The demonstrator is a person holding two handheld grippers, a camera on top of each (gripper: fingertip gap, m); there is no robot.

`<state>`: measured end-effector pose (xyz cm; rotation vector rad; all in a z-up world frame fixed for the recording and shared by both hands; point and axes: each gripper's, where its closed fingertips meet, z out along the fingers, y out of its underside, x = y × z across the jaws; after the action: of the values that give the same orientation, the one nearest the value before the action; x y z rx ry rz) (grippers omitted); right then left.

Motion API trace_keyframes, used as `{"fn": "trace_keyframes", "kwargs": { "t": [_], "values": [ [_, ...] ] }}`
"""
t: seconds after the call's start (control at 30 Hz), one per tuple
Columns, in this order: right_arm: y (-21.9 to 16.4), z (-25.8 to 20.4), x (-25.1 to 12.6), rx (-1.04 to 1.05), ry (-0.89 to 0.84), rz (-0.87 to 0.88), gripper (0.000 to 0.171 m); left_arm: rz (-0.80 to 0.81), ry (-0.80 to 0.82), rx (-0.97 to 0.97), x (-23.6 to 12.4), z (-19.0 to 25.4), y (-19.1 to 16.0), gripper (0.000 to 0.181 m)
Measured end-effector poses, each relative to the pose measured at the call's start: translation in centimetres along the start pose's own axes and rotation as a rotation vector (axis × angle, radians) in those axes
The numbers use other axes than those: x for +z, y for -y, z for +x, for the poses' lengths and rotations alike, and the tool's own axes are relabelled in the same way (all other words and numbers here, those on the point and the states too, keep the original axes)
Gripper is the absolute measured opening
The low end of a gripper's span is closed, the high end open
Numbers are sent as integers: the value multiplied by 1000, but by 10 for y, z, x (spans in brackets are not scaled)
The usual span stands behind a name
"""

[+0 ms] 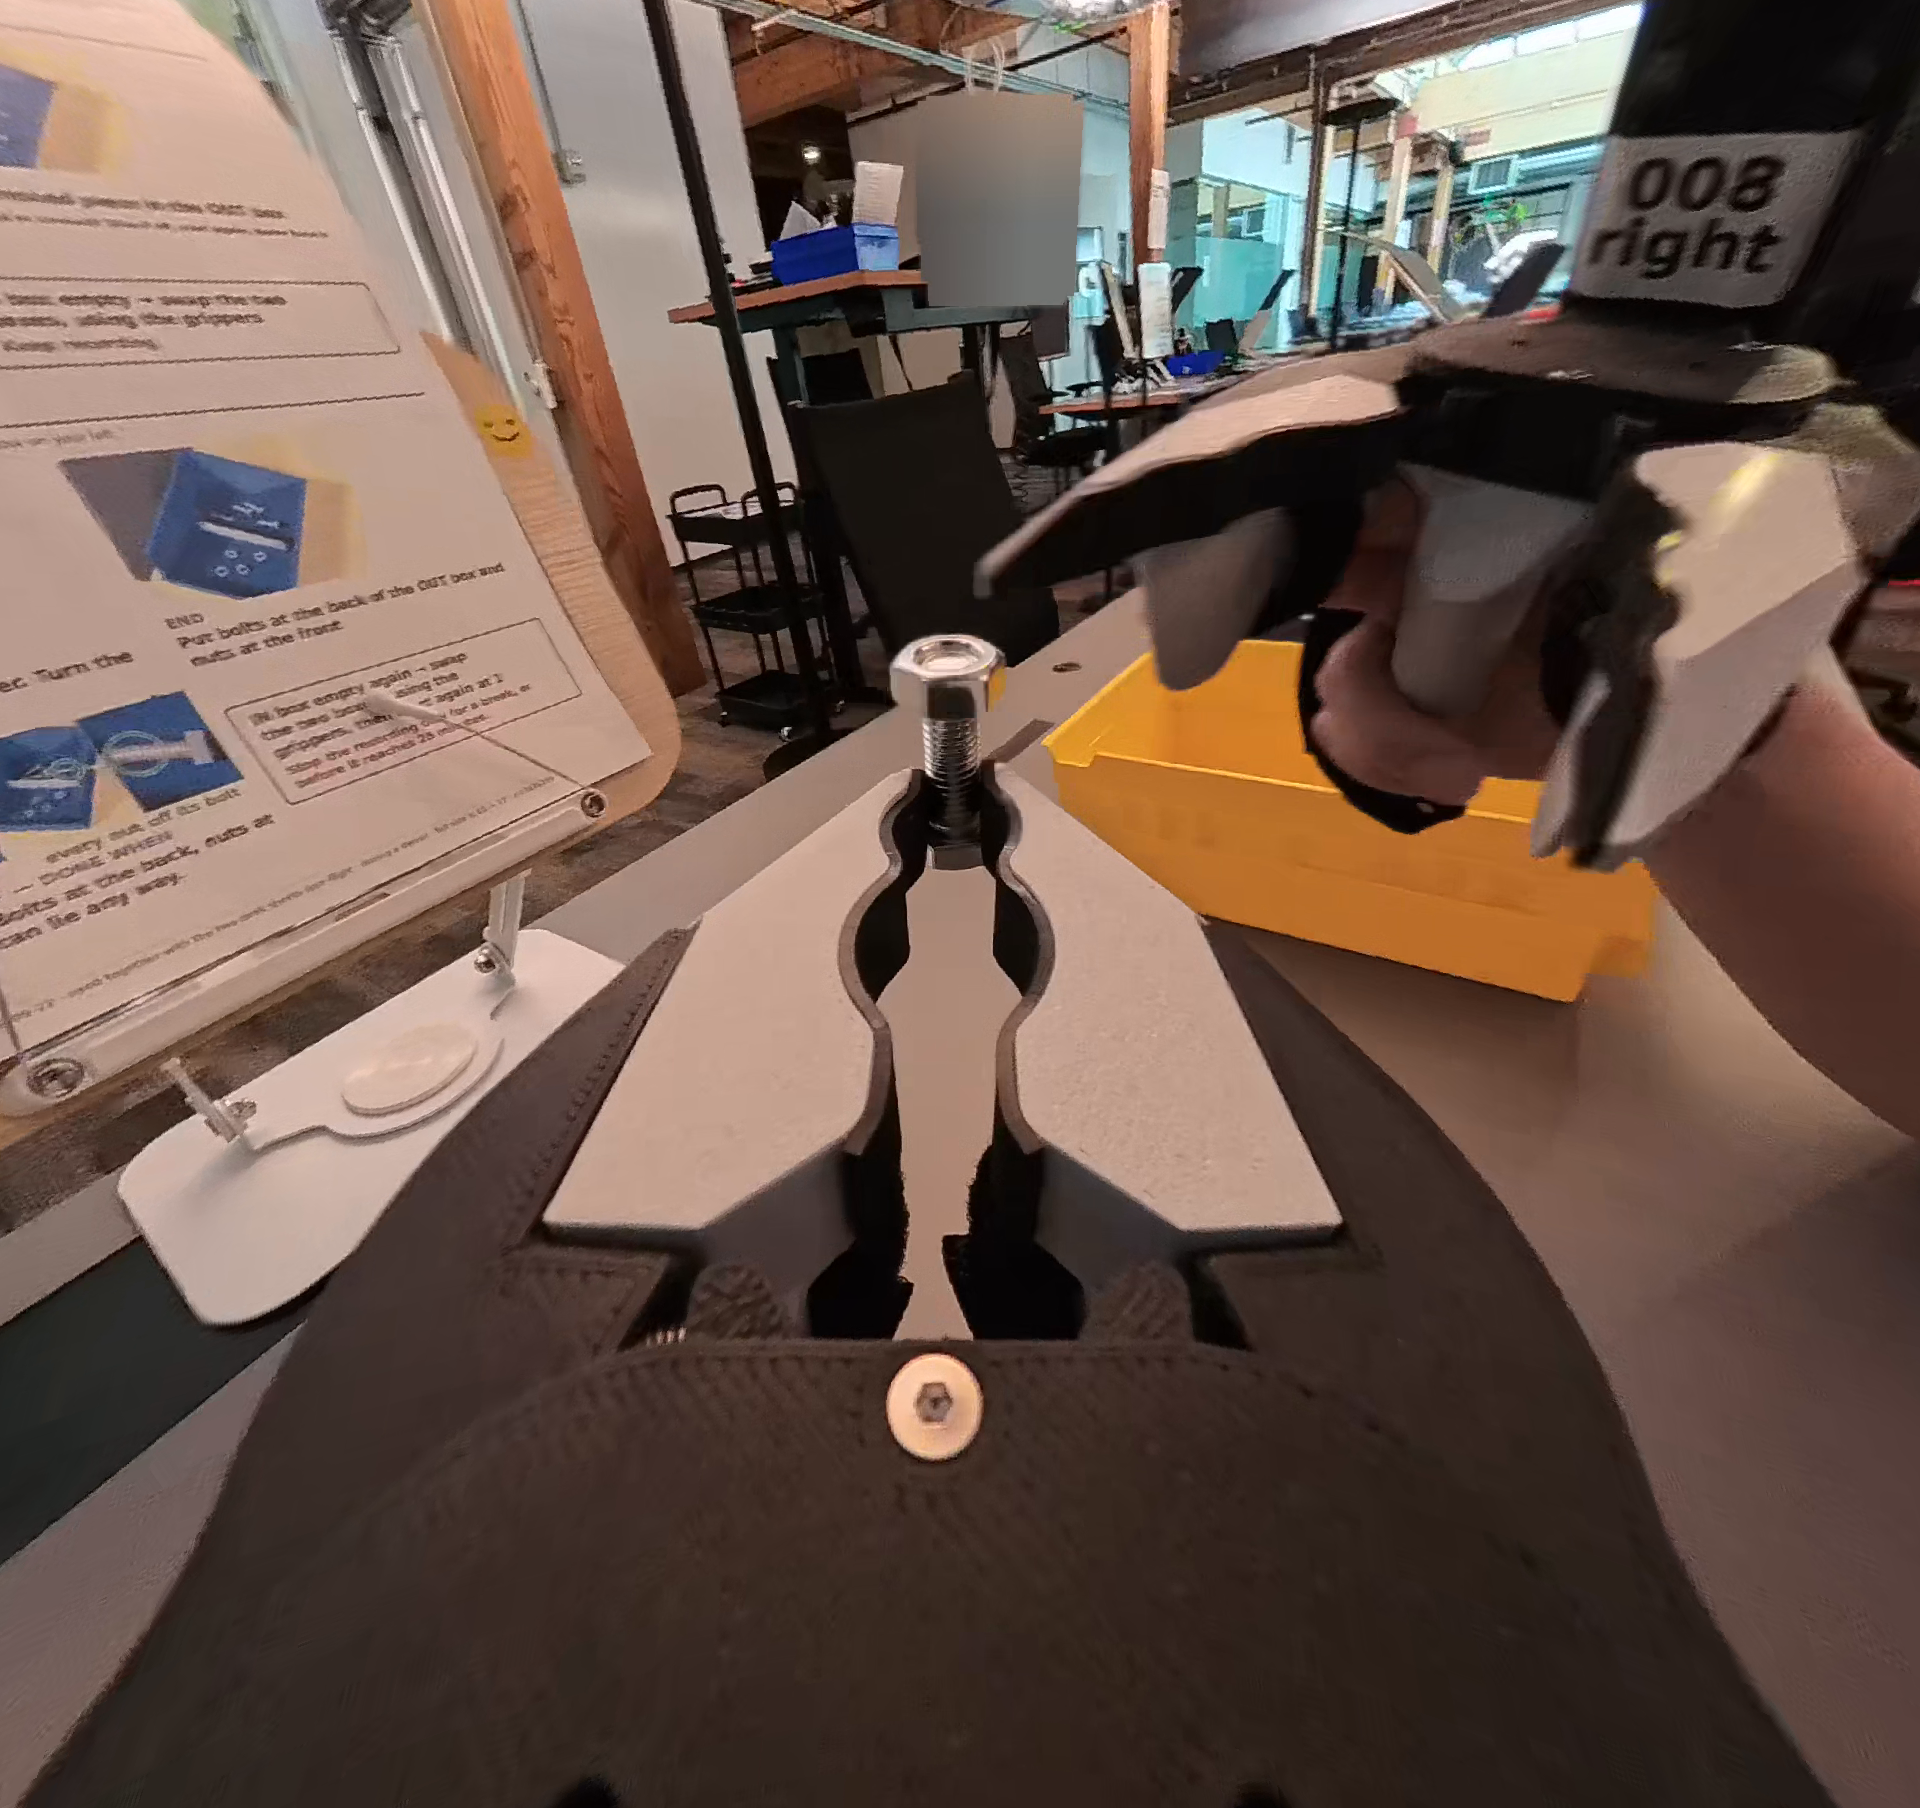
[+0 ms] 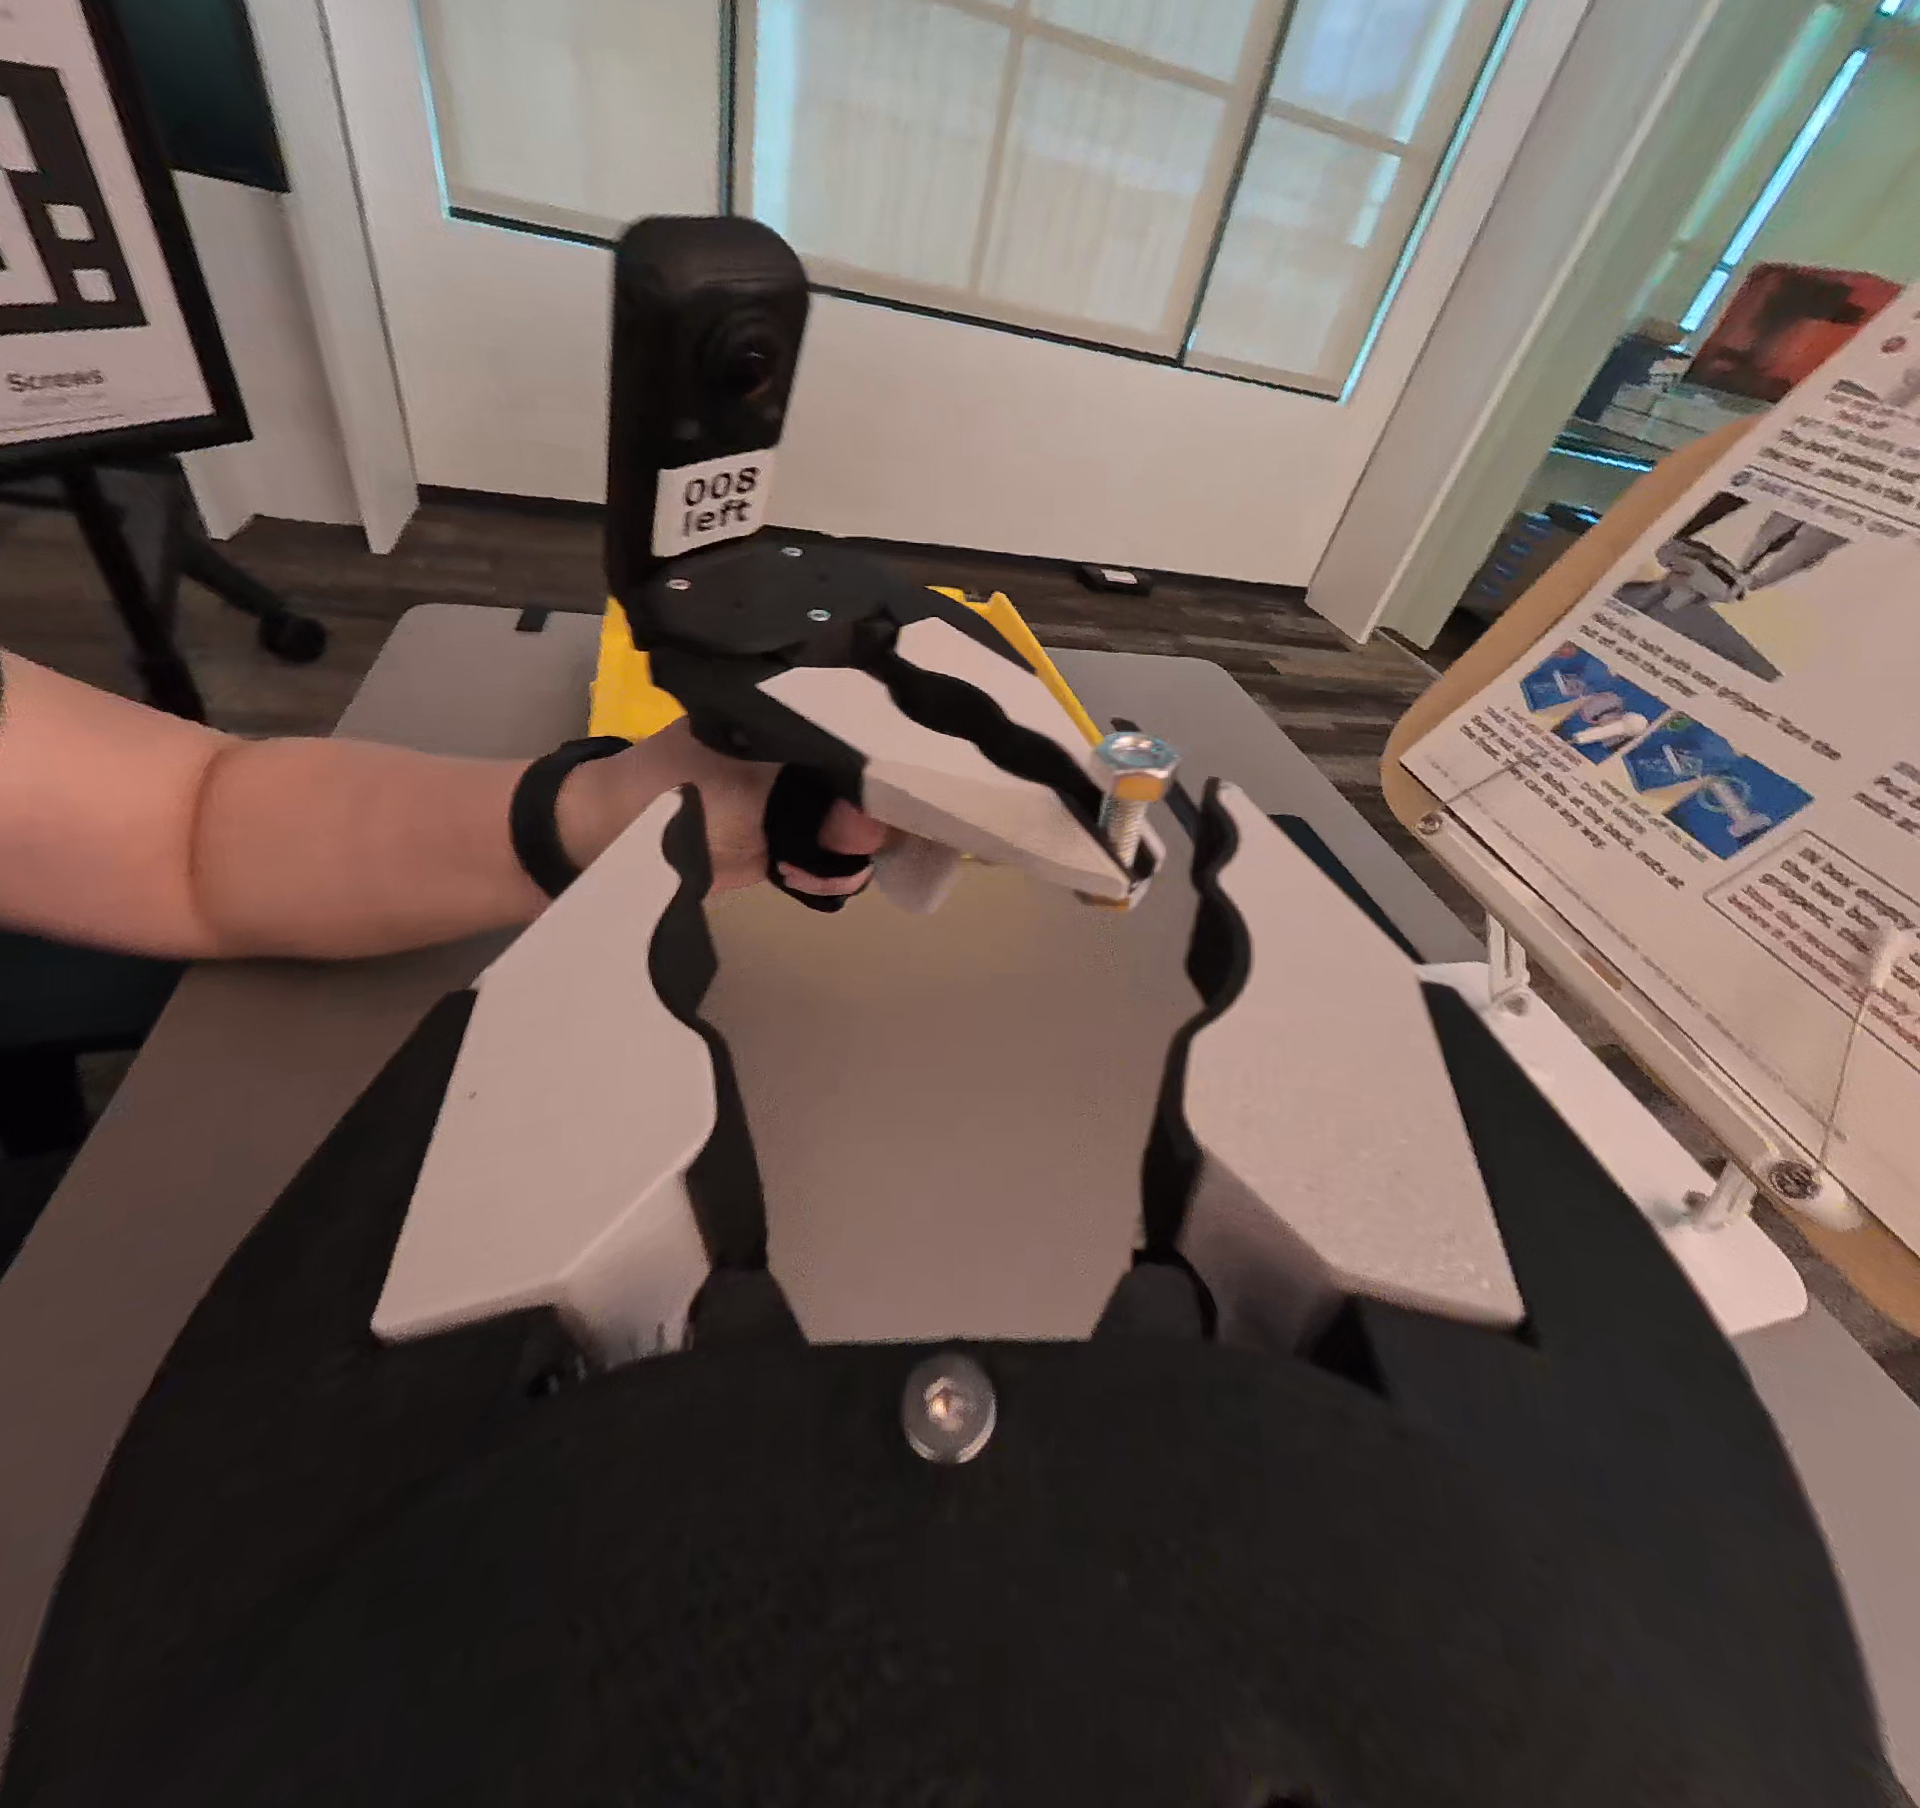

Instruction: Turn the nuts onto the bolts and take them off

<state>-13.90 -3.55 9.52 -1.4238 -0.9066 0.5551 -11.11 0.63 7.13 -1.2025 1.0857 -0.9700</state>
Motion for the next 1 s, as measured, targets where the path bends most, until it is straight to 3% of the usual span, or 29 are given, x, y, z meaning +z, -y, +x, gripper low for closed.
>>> {"fn": "trace_keyframes", "kwargs": {
  "t": [0.2, 0.23, 0.27, 0.33, 0.43, 0.57, 0.63, 0.67, 0.83, 1.0],
  "values": [
    [-6, -9, 8, -24, 32, -30, 99, -9, -34, 16, 4, 12, 0, 7],
    [-7, -10, 4, -39, 39, -46, 90, -6, -22, 0, 3, 8, 0, 7],
    [-7, -17, 0, -41, 90, -57, 66, -3, -11, -21, 1, 3, 0, 7],
    [3, -13, -4, -4, 73, -5, 73, 8, -22, -51, -1, 0, 2, 7],
    [3, -3, -1, 6, 17, 8, 97, 10, -52, -35, 0, 9, 4, 7],
    [-5, -12, 5, -7, 61, -28, 98, 2, -77, -9, 3, 20, 6, 7],
    [-5, -11, -1, -40, 53, -46, 84, 5, -56, -18, 1, 14, 6, 7],
    [-3, -18, -5, -50, 99, -40, 62, 9, -45, -30, 0, 10, 7, 7],
    [1, -5, -4, -10, 34, -11, 94, 11, -71, -36, 0, 14, 7, 7],
    [-8, -8, -1, -39, 40, -67, 86, -13, -70, -1, 4, 20, 4, 7]
  ]
}}
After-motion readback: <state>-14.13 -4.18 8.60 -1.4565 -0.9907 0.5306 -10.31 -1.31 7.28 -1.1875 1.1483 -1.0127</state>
